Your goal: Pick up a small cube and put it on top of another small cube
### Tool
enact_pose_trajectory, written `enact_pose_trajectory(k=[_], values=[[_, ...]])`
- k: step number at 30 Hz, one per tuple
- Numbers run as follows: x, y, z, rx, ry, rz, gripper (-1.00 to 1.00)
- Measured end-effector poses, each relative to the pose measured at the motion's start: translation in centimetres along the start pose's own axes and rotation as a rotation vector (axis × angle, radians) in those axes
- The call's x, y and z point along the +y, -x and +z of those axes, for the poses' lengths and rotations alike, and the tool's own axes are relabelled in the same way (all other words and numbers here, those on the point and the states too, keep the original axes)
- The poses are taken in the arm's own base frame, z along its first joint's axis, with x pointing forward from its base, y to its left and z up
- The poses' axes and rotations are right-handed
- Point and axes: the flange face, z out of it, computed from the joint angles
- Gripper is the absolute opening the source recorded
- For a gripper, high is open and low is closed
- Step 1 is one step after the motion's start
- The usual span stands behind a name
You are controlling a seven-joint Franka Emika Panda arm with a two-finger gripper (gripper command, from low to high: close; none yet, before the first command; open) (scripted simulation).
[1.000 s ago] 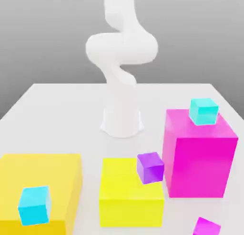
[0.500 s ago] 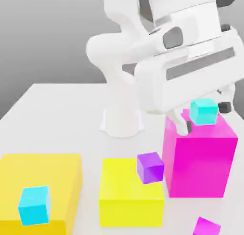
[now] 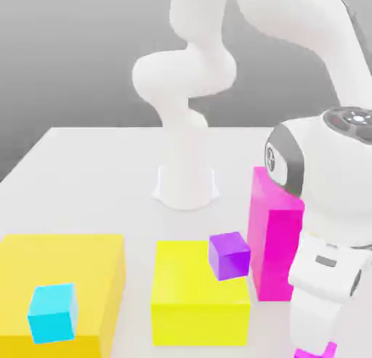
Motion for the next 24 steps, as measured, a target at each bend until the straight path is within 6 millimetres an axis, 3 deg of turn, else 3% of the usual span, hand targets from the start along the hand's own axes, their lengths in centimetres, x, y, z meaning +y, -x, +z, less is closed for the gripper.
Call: enact_pose_trajectory(k=[3,4,11,15,19,24], values=[[-0.1,0.0,4.6,-0.004,0.011,-0.015,0.00],[-0.1,0.1,5.8,-0.005,0.011,-0.016,-1.00],[-0.2,0.2,5.6,-0.005,0.012,-0.023,-1.00],[0.4,0.0,0.4,-0.006,0.011,-0.015,-1.00],[10.0,-0.7,-5.1,0.000,0.009,0.017,-1.00],[22.1,1.7,-10.5,0.001,0.009,0.064,-1.00]])
